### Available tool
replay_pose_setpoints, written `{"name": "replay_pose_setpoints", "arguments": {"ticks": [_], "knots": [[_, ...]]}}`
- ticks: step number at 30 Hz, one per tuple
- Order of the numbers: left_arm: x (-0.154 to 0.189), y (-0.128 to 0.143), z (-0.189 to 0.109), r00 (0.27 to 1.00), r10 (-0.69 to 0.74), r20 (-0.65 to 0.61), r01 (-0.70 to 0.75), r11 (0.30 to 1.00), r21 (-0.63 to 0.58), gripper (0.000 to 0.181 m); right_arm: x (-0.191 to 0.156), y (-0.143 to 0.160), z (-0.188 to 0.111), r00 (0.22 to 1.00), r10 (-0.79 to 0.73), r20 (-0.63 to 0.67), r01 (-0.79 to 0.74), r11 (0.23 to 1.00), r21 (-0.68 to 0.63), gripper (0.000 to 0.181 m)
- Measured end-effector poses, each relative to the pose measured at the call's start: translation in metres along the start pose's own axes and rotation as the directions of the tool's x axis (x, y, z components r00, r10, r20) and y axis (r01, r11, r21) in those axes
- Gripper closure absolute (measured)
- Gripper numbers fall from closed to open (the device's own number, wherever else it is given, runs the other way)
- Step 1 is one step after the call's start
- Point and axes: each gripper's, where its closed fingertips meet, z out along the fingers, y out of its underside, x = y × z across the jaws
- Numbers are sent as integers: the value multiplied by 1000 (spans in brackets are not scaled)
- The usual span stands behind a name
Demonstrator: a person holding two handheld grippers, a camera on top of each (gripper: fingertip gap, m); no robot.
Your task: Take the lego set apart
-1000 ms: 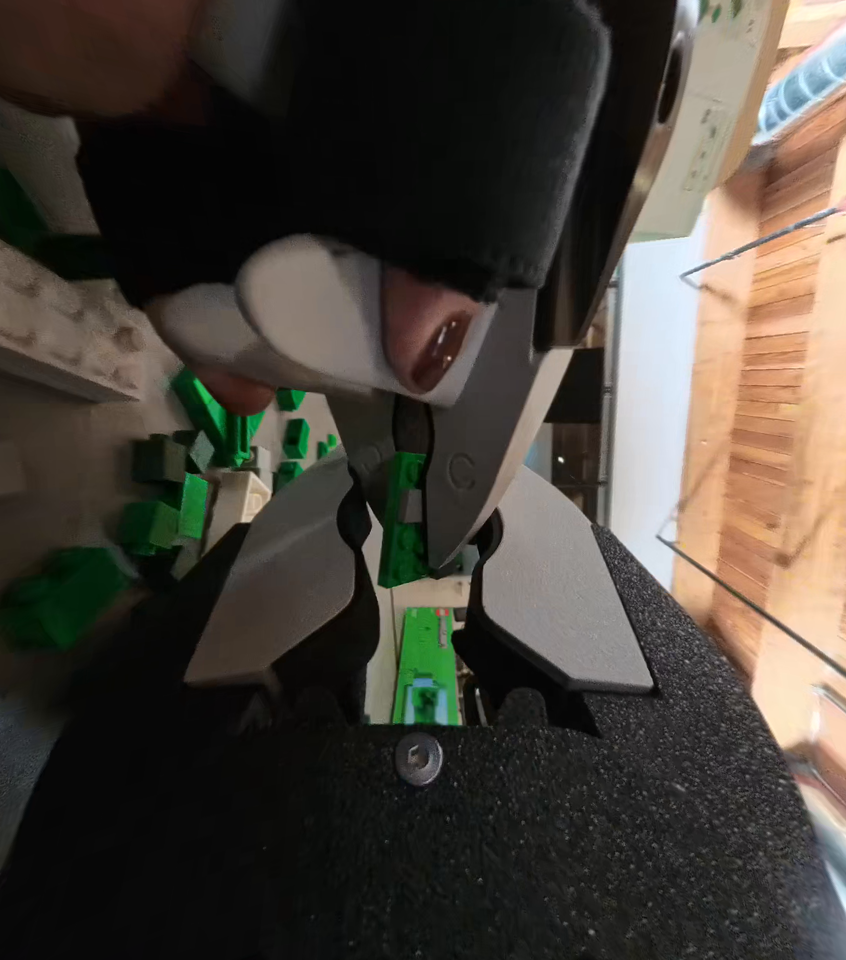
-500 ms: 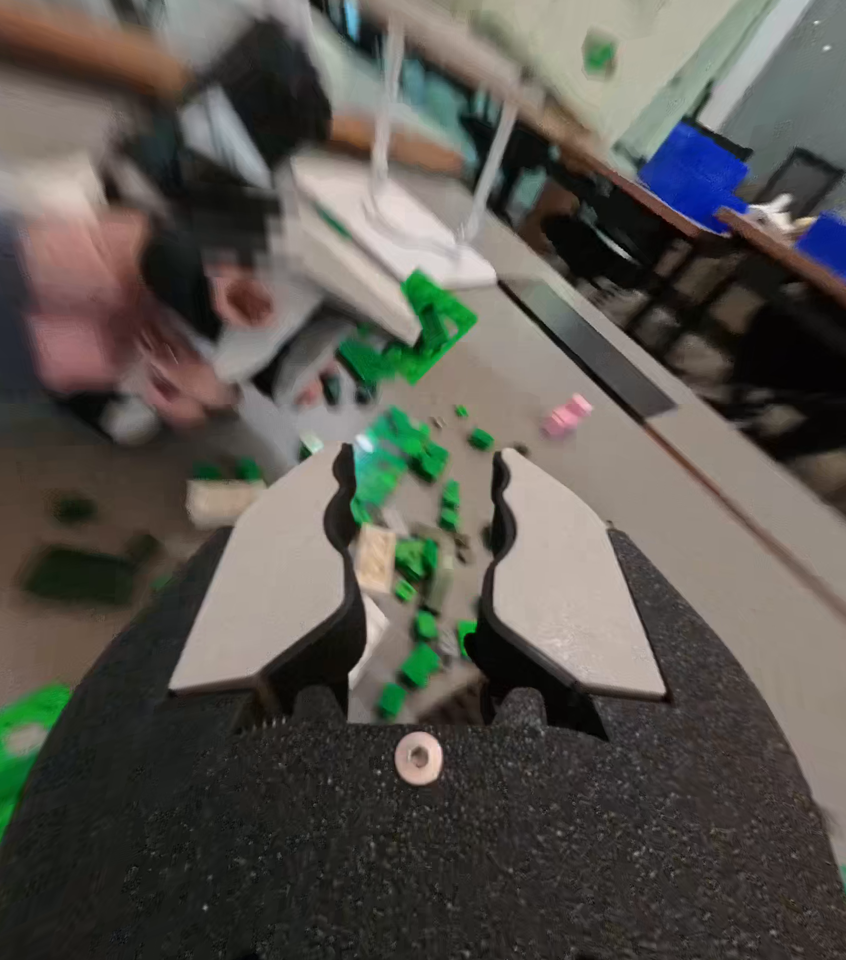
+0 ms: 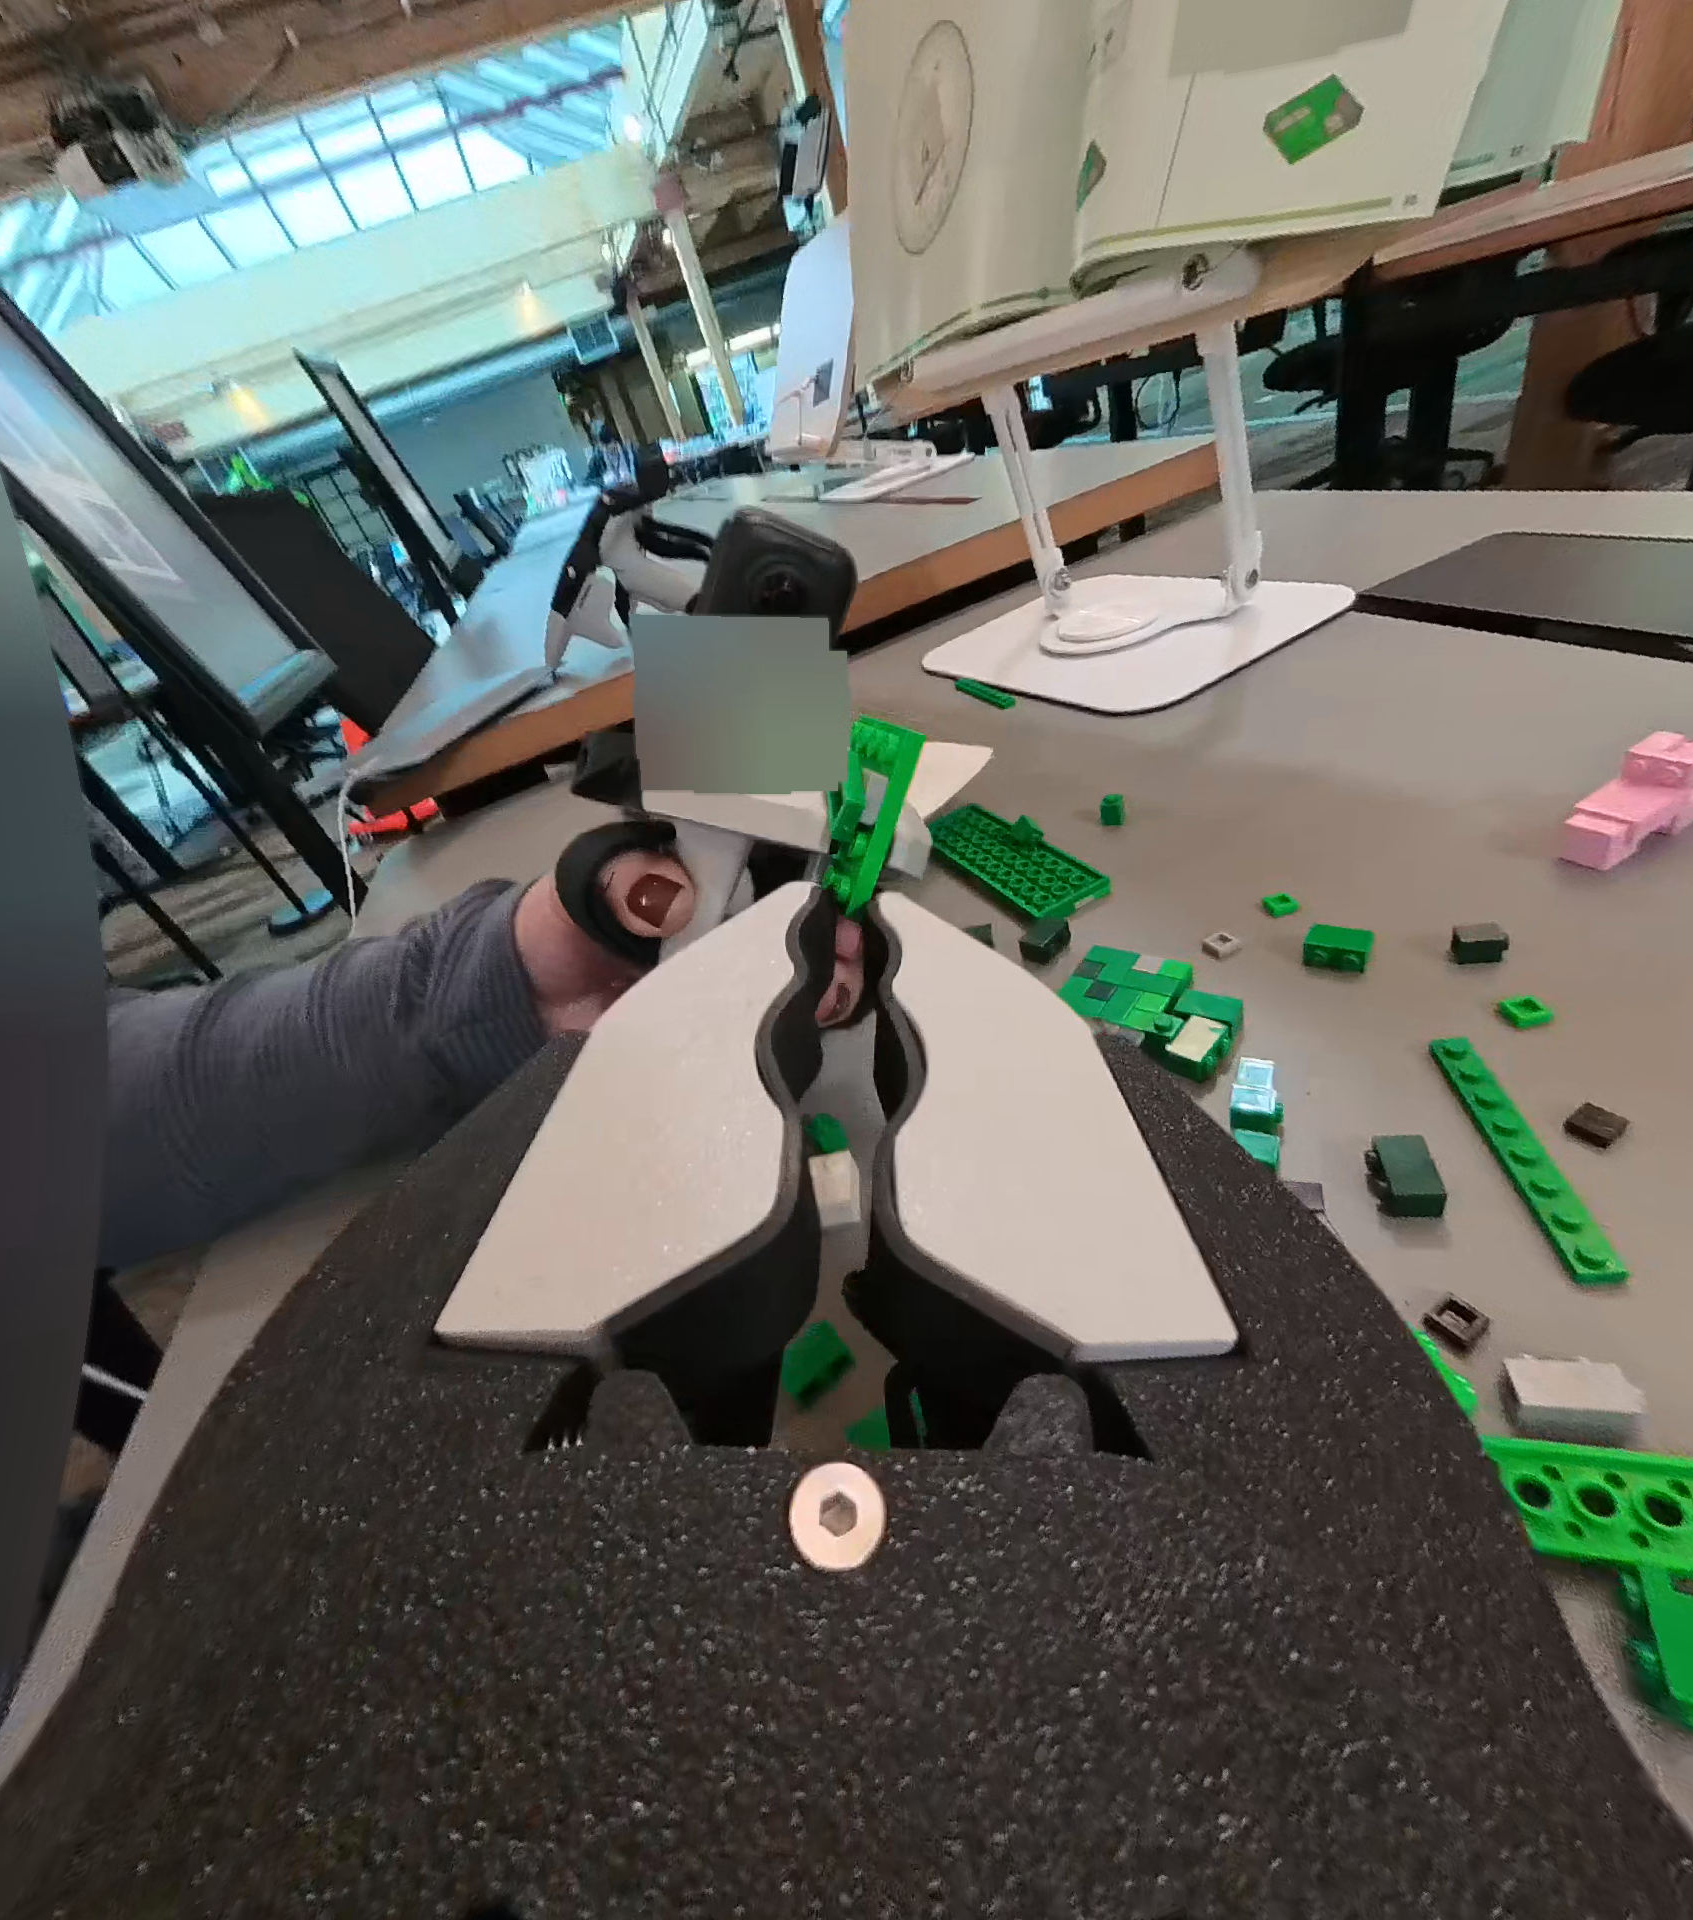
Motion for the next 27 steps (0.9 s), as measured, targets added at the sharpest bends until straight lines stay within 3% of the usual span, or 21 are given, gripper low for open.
{"name": "replay_pose_setpoints", "arguments": {"ticks": [5, 10, 12, 17, 20, 22, 27], "knots": [[-15, 22, -5, 994, -47, 102, 66, 978, -196, 164, 7, 18, -5, 990, -136, -26, 128, 971, -200, 178], [-39, 34, -20, 938, 191, 288, -67, 918, -392, 132, 27, 28, -24, 948, -312, -56, 259, 866, -428, 178], [-43, 32, -24, 889, 335, 312, -168, 873, -457, 131, 29, 36, -33, 927, -374, -22, 310, 799, -515, 178], [-25, 38, -13, 854, 491, 172, -349, 786, -510, 140, 14, 60, -40, 912, -369, 177, 392, 666, -634, 178], [3, 47, -3, 930, 366, 17, -319, 831, -457, 171, 4, 67, -44, 869, -392, 301, 488, 587, -646, 178], [8, 50, -5, 966, 258, -3, -229, 853, -469, 169, -1, 65, -50, 861, -376, 343, 507, 577, -641, 178], [0, 77, -11, 960, 280, 6, -216, 754, -621, 154, -18, 62, -57, 865, -278, 417, 495, 605, -624, 178]]}}
